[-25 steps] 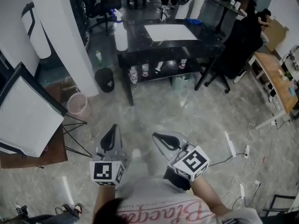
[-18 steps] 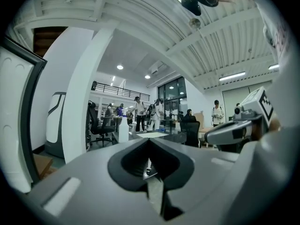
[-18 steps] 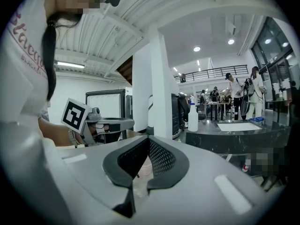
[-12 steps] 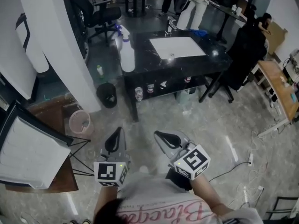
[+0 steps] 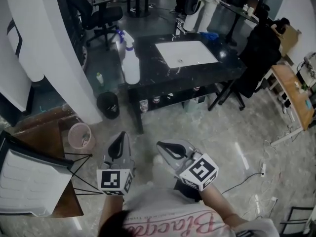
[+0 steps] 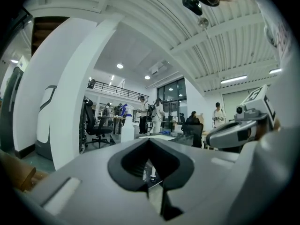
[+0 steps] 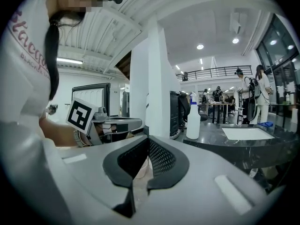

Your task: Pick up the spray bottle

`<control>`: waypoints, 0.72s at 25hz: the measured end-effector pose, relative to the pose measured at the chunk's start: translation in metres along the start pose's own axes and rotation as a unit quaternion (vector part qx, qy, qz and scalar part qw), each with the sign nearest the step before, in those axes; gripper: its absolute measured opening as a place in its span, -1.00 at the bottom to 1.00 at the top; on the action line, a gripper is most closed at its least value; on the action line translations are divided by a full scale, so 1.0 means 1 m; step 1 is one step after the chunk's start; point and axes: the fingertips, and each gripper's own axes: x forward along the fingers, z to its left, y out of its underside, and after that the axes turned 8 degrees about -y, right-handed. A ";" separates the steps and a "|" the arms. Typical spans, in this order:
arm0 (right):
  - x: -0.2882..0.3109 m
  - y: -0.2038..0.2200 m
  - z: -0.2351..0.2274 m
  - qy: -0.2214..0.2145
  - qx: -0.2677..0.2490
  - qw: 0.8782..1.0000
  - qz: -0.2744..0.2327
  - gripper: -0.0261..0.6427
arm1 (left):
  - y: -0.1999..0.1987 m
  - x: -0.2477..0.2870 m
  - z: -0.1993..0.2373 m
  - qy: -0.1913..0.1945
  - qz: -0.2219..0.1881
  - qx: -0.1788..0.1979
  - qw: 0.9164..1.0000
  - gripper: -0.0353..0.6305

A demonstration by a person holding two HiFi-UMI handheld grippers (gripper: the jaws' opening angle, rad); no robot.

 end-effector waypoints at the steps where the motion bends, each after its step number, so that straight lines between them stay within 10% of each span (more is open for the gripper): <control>1: 0.003 0.000 -0.005 0.000 -0.001 1.000 0.002 -0.91 | 0.001 0.006 0.002 -0.002 0.001 -0.001 1.000 -0.90; 12: 0.037 -0.005 -0.076 -0.017 0.003 1.000 0.002 -0.91 | 0.008 0.087 0.016 0.004 0.016 -0.012 1.000 -0.84; 18: 0.062 -0.016 -0.121 -0.034 0.004 0.999 0.001 -0.91 | 0.012 0.143 0.021 0.014 0.030 -0.030 0.999 0.26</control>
